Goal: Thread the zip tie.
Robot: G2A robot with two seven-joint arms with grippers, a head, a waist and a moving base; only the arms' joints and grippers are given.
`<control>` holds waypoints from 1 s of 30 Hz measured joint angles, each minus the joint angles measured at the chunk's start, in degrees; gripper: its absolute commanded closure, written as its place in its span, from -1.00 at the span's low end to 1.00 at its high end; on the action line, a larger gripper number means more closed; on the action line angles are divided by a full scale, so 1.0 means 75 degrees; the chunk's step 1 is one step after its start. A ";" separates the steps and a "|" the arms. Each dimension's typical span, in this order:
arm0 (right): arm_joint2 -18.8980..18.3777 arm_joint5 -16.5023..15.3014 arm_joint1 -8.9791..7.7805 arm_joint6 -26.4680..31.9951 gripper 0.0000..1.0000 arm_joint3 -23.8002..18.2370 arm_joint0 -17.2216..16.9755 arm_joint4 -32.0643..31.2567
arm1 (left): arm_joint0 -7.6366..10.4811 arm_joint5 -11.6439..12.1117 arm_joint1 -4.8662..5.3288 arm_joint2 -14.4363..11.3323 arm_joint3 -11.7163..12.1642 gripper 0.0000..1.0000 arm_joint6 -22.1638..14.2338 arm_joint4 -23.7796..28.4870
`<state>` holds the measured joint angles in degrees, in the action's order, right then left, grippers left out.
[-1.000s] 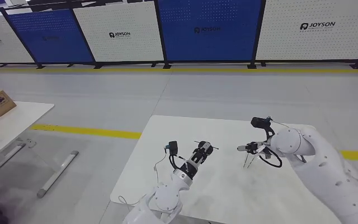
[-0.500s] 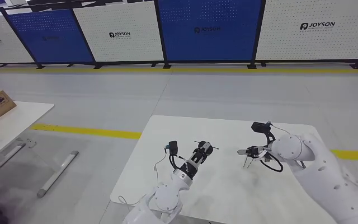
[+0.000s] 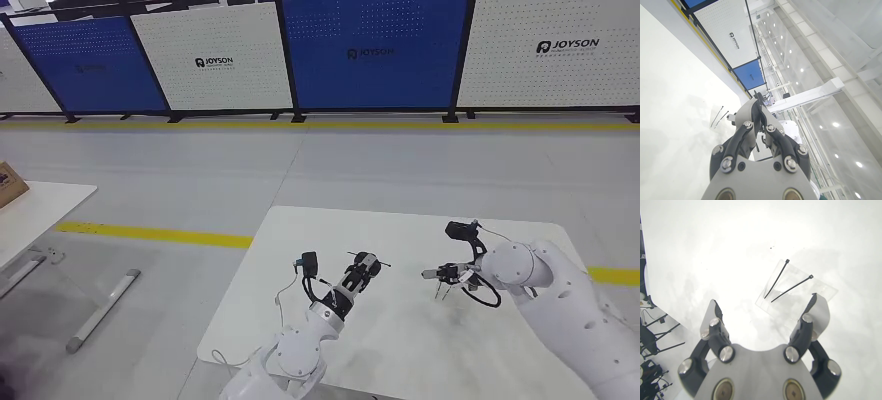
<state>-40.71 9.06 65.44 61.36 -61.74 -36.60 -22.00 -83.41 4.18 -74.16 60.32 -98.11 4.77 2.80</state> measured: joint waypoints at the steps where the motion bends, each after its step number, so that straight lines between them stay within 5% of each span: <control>1: 0.0000 0.0000 0.0000 0.0000 -1.00 0.0000 0.0000 0.0000 | 0.0000 0.0000 0.0000 0.0000 0.0000 1.00 0.0000 0.0000; 7: -0.0065 0.0001 -0.0017 -0.0169 -1.00 -0.0094 -0.0132 -0.0051 | 0.0000 0.0000 0.0000 0.0000 0.0000 1.00 0.0000 0.0000; 14: -0.0573 0.0600 -0.0191 -0.0117 -1.00 -0.0589 -0.0432 -0.0182 | 0.0000 0.0000 0.0000 0.0000 0.0000 1.00 0.0000 0.0000; 15: -0.0624 0.0672 -0.0213 -0.0087 -0.40 -0.0661 -0.0470 -0.0225 | 0.0000 0.0000 0.0000 0.0000 0.0000 1.00 0.0000 0.0000; 18: -0.0754 0.0876 -0.0267 0.0061 0.02 -0.0805 -0.0549 -0.0350 | 0.0000 0.0000 0.0000 0.0000 0.0000 1.00 0.0000 0.0000; 30: -0.0503 0.1230 -0.0072 0.0260 0.12 -0.0518 -0.0290 -0.0574 | 0.0000 0.0000 0.0000 0.0000 0.0000 1.00 0.0000 0.0000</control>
<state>-44.49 18.28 64.90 63.32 -65.63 -38.78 -26.30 -83.41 4.18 -74.16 60.32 -98.11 4.77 2.80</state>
